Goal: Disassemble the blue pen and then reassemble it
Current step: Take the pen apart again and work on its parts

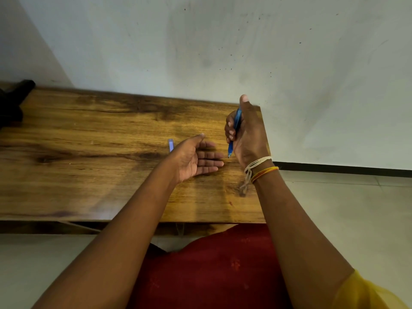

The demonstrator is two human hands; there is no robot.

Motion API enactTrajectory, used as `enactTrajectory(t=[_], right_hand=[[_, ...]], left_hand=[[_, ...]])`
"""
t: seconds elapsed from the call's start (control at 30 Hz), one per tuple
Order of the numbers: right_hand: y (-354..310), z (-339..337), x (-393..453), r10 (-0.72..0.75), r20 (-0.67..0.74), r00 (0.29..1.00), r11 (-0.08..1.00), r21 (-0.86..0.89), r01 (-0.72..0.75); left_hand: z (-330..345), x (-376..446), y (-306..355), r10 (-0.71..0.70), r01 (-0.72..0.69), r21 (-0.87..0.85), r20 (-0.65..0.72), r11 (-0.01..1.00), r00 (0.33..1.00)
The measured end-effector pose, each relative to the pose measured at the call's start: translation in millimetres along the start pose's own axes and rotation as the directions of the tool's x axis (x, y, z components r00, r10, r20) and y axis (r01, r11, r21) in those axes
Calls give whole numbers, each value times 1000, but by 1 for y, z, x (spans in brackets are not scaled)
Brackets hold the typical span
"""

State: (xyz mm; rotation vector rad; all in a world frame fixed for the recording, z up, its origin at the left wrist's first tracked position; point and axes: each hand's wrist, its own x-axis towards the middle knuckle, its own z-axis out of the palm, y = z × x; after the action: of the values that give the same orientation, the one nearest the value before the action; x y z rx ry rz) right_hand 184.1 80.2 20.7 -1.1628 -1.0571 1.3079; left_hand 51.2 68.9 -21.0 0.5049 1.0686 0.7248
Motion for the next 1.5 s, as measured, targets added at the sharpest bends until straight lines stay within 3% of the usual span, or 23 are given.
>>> enactTrajectory(t=[0.07,0.1,0.4,0.8,1.1,1.5], right_hand=[[1,1,0,-27,-19,999,984,-179,23],[3,2,0,-14,-19,1000,983,-182,11],[3,2,-1,44,5,999,998,44,-44],[5,0,2,35,30,999,999,19,-35],[3,-1,1,76,82,994,989,121,-85],[3,-4,1,64,42,997,982,173,-71]], left_hand=[[1,0,1,-2,2,-3,2,1000,1000],[2,0,1,-3,3,-8,1,1000,1000],[3,0,-1,-3,3,-9,-2,1000,1000],[1,1,0,-10,10,-18,1,1000,1000],[1,2,-1,-16,16,-25,2,1000,1000],[1,2,-2,-29,29,-27,19,999,999]])
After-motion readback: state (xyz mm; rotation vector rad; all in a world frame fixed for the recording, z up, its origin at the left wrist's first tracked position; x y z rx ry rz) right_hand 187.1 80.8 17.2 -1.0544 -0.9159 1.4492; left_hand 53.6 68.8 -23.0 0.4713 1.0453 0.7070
